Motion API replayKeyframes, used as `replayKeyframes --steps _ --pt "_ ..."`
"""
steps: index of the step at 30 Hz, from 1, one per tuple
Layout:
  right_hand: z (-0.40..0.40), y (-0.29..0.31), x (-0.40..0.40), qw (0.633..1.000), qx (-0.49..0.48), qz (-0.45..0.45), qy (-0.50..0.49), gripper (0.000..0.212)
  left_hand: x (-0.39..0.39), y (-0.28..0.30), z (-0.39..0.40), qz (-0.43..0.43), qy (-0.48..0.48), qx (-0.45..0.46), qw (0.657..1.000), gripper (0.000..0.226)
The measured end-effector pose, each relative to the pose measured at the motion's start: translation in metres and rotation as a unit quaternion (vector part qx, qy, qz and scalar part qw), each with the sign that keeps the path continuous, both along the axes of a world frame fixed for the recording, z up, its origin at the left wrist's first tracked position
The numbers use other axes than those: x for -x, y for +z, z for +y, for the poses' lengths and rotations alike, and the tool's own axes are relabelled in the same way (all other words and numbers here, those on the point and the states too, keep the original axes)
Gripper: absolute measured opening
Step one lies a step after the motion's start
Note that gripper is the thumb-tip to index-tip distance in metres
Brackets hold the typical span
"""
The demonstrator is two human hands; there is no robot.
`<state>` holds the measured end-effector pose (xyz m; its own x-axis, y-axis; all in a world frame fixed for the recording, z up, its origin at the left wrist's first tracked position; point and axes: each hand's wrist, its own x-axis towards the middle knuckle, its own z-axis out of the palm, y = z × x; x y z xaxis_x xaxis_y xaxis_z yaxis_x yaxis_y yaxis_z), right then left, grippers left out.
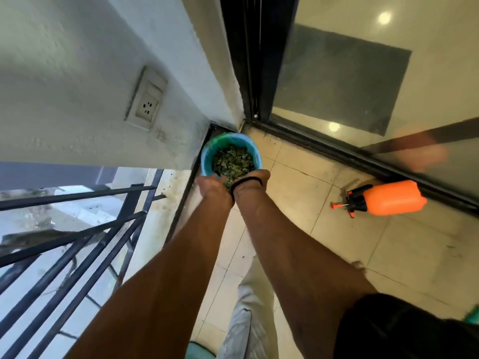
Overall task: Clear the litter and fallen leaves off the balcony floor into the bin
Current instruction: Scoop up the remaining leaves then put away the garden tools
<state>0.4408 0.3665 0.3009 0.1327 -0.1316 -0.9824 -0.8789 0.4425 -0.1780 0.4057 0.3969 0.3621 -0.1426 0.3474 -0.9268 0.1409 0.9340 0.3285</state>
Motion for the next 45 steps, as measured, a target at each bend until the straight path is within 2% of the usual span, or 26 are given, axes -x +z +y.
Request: replayKeyframes --steps 2,4,6,8,10,11,13,15,17,18,20,23,26,29,34,40,45 --pt "0.006 0.012 -0.009 0.998 0.059 -0.002 0.022 0.051 -0.003 0.012 -0.002 -0.051 -0.018 -0.001 0.999 0.045" --pt "0.015 0.016 -0.018 0.980 0.163 -0.044 0.104 0.056 -0.003 0.017 0.003 -0.090 -0.032 0.049 0.994 0.049" --pt "0.026 0.012 -0.022 0.943 0.244 -0.136 0.180 0.056 -0.001 0.023 0.012 -0.109 -0.068 0.091 0.988 0.052" --pt "0.033 0.006 -0.017 0.885 0.300 -0.247 0.257 0.050 0.005 0.017 0.027 -0.125 -0.094 0.109 0.982 0.047" --pt "0.030 0.002 -0.016 0.829 0.335 -0.329 0.304 0.044 0.008 0.008 0.043 -0.143 -0.047 0.091 0.984 0.043" --pt "0.025 0.000 -0.018 0.820 0.339 -0.343 0.308 0.045 0.011 0.005 0.050 -0.144 -0.008 0.078 0.986 0.042" --pt "0.009 -0.004 -0.024 0.857 0.302 -0.304 0.287 0.047 0.017 0.003 0.059 -0.126 0.042 0.069 0.989 0.050" --pt "-0.005 -0.008 -0.032 0.922 0.221 -0.208 0.241 0.044 0.021 0.003 0.063 -0.113 0.059 0.051 0.991 0.056" --pt "-0.020 -0.012 -0.041 0.972 0.109 -0.136 0.160 0.047 0.025 0.004 0.060 -0.097 0.022 0.033 0.995 0.060" --pt "-0.028 -0.011 -0.045 0.985 0.051 -0.115 0.120 0.050 0.028 0.004 0.057 -0.089 -0.015 0.025 0.996 0.059" --pt "-0.048 -0.005 -0.050 0.991 -0.024 -0.090 0.097 0.052 0.036 0.003 0.047 -0.066 -0.101 0.018 0.993 0.057" --pt "-0.094 0.014 -0.045 0.988 -0.065 -0.092 0.110 0.052 0.044 0.008 0.021 -0.051 -0.192 0.045 0.979 0.055" --pt "-0.150 0.041 -0.037 0.990 -0.098 -0.092 0.045 0.058 0.042 0.018 -0.017 -0.056 -0.260 0.071 0.961 0.042" --pt "-0.217 0.060 -0.031 0.990 -0.104 -0.091 -0.031 0.064 0.027 0.029 -0.068 -0.062 -0.342 0.094 0.933 0.038" --pt "-0.347 0.076 -0.014 0.983 -0.098 -0.093 -0.126 0.068 -0.022 0.039 -0.180 -0.051 -0.494 0.091 0.863 0.035" --pt "-0.528 0.090 0.019 0.957 -0.074 -0.110 -0.259 0.063 -0.067 0.054 -0.371 -0.056 -0.664 0.101 0.739 0.038" --pt "-0.683 0.106 0.055 0.934 -0.044 -0.104 -0.340 0.062 -0.083 0.069 -0.545 -0.065 -0.755 0.117 0.642 0.036"
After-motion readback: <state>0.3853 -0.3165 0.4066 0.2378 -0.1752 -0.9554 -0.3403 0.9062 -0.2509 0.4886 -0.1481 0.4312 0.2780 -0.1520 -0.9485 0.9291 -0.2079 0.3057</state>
